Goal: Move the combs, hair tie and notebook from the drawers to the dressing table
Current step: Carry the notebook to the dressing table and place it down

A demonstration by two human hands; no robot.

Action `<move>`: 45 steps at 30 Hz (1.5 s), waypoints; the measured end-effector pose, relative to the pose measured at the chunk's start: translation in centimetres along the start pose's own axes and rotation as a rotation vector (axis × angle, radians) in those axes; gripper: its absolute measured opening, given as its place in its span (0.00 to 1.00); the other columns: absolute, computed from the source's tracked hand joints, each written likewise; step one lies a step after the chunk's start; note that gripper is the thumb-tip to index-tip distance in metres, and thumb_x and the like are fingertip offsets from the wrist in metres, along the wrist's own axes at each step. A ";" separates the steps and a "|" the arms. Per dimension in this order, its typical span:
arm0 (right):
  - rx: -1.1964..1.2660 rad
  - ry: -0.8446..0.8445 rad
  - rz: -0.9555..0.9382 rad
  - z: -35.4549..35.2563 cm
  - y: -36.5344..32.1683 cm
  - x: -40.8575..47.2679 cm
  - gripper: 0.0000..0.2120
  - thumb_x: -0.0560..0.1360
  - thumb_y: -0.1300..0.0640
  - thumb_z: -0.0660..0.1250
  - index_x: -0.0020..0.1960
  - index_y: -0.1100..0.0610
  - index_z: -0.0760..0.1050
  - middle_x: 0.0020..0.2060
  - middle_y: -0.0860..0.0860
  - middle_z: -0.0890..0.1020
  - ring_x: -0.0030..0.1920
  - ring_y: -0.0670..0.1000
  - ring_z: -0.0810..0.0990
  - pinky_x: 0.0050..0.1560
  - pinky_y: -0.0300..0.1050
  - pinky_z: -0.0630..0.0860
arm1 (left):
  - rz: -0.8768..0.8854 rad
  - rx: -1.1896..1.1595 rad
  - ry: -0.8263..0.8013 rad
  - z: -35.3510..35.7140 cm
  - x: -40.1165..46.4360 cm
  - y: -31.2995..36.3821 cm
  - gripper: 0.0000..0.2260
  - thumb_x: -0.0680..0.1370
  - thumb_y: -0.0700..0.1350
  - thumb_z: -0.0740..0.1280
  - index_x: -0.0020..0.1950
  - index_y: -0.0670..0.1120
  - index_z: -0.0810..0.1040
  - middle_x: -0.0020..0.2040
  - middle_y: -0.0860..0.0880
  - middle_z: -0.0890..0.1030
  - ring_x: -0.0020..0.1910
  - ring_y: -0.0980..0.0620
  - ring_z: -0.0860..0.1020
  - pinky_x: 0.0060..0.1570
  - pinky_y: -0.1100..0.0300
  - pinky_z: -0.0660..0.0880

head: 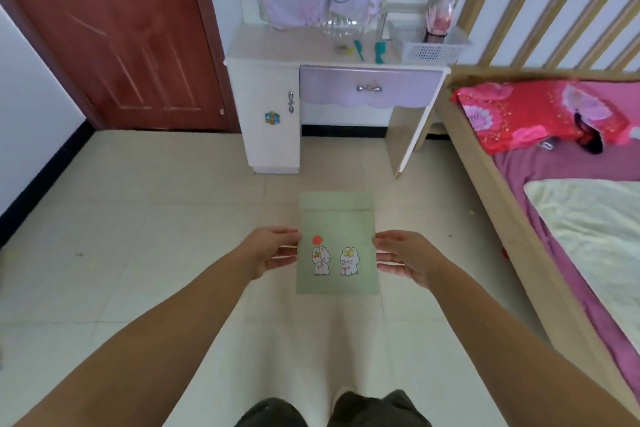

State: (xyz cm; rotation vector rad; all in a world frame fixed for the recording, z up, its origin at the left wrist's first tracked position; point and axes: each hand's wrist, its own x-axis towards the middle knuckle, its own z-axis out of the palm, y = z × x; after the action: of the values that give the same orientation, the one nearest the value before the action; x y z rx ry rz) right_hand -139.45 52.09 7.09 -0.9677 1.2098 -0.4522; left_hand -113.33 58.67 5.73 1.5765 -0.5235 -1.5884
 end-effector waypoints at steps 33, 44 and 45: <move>-0.180 0.148 0.006 2.4 -46.9 72.3 0.06 0.74 0.60 0.66 0.47 0.63 0.73 0.48 0.61 0.82 0.44 0.55 0.82 0.39 0.43 0.79 | 0.051 0.320 0.202 -9.2 66.8 52.5 0.05 0.75 0.40 0.66 0.40 0.42 0.72 0.44 0.42 0.79 0.41 0.46 0.79 0.43 0.54 0.78; -0.689 0.295 0.102 1.1 -51.0 85.6 0.18 0.74 0.53 0.66 0.54 0.68 0.75 0.49 0.63 0.82 0.47 0.61 0.82 0.51 0.54 0.78 | 0.100 0.855 0.284 -8.2 79.9 56.7 0.11 0.72 0.48 0.66 0.34 0.48 0.67 0.33 0.52 0.72 0.39 0.47 0.73 0.33 0.59 0.67; -0.751 0.300 0.094 1.0 -50.9 86.1 0.18 0.74 0.52 0.65 0.53 0.67 0.75 0.47 0.61 0.82 0.47 0.61 0.81 0.47 0.50 0.77 | 0.093 0.902 0.275 -8.2 80.4 56.6 0.10 0.72 0.50 0.66 0.35 0.48 0.68 0.35 0.52 0.74 0.41 0.47 0.74 0.37 0.58 0.69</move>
State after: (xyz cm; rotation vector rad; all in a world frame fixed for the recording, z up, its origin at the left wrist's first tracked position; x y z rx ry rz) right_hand -100.31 -39.66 -0.58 -1.5030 1.7440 -0.0492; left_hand -81.41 -34.45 -1.32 2.3262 -1.2447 -1.0625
